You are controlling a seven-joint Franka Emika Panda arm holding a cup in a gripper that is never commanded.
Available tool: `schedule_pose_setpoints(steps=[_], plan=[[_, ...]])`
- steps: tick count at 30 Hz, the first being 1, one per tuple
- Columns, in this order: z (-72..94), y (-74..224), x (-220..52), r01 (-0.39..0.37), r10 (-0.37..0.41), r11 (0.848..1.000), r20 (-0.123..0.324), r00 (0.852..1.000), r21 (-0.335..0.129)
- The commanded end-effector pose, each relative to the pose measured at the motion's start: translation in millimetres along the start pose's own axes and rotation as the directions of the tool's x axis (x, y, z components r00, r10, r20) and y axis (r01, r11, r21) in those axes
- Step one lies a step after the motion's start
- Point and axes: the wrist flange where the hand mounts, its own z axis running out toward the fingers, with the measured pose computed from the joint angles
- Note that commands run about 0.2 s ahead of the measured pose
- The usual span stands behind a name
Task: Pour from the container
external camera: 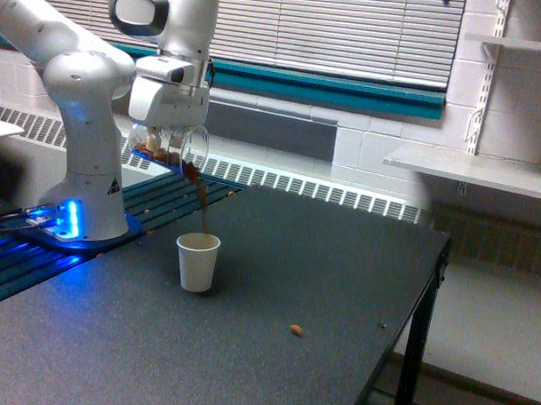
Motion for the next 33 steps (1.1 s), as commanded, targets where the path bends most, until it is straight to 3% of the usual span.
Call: schedule_pose_setpoints(steps=[1,33], plan=[[10.3,-0.7,-11.0,0.011,-0.011,1.000,0.027,1.000,-0.027],[12.3,8.4,-18.0,0.006,0.000,0.997,0.084,0.996,-0.076]])
